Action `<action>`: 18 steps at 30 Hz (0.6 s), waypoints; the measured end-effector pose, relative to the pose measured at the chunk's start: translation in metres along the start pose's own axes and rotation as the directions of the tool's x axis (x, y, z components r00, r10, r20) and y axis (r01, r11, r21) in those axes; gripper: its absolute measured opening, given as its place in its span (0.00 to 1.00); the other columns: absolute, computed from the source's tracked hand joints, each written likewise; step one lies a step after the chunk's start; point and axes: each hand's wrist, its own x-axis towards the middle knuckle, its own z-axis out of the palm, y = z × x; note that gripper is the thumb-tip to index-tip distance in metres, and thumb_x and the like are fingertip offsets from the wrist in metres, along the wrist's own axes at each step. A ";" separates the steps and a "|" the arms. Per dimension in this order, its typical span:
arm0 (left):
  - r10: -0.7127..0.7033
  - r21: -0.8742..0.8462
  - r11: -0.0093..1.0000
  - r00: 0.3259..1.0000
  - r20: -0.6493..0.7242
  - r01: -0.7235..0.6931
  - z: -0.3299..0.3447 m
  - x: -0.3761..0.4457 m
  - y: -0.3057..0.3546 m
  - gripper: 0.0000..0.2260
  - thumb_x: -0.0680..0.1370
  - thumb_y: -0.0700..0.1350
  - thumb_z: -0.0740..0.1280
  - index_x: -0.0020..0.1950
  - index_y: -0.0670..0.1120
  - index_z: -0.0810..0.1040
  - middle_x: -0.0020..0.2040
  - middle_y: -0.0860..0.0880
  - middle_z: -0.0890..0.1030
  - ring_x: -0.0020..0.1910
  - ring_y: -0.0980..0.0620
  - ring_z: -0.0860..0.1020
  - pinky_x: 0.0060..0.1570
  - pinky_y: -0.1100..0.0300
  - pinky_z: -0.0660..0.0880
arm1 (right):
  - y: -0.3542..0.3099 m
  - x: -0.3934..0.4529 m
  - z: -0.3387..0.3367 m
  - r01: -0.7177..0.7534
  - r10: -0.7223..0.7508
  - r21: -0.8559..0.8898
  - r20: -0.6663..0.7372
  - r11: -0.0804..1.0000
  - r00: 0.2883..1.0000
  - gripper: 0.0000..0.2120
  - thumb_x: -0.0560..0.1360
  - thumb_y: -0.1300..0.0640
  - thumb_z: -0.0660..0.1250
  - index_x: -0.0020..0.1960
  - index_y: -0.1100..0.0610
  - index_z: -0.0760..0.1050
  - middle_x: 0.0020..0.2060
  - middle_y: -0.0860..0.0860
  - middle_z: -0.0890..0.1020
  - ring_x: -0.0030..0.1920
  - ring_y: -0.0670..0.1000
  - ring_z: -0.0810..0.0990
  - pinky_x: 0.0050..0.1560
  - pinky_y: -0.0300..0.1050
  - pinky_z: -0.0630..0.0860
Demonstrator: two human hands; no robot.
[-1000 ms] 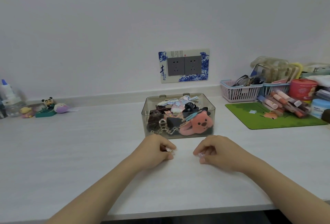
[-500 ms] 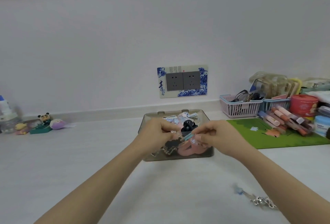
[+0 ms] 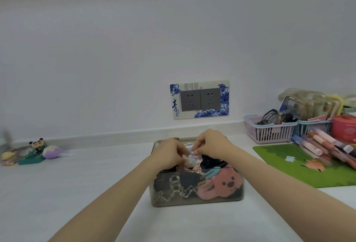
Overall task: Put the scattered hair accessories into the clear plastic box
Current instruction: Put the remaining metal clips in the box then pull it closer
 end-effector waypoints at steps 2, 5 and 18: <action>0.020 -0.005 1.000 1.000 0.017 -0.020 -0.002 0.001 -0.002 0.13 0.66 0.42 0.75 0.50 0.49 0.84 0.36 0.59 0.80 0.47 0.53 0.81 0.59 0.52 0.75 | -0.002 0.003 0.001 0.017 -0.017 -0.040 0.021 0.999 1.000 0.03 0.68 0.58 0.73 0.42 0.55 0.84 0.35 0.45 0.81 0.35 0.42 0.76 0.36 0.35 0.72; 0.038 -0.022 0.999 0.999 0.001 -0.038 -0.004 0.000 -0.003 0.12 0.66 0.42 0.76 0.49 0.48 0.84 0.36 0.59 0.79 0.46 0.53 0.81 0.59 0.50 0.75 | -0.004 0.005 0.001 0.020 -0.018 -0.071 0.028 0.997 0.999 0.03 0.69 0.59 0.72 0.42 0.54 0.84 0.39 0.48 0.84 0.37 0.44 0.76 0.39 0.38 0.75; 0.199 -0.262 0.933 0.960 -0.199 -0.247 0.010 -0.075 0.056 0.04 0.72 0.41 0.71 0.45 0.49 0.85 0.35 0.60 0.80 0.32 0.69 0.76 0.34 0.76 0.69 | 0.005 -0.096 -0.041 0.110 -0.109 -0.005 -0.166 0.994 0.980 0.06 0.70 0.60 0.69 0.43 0.52 0.83 0.35 0.43 0.81 0.34 0.37 0.75 0.33 0.25 0.70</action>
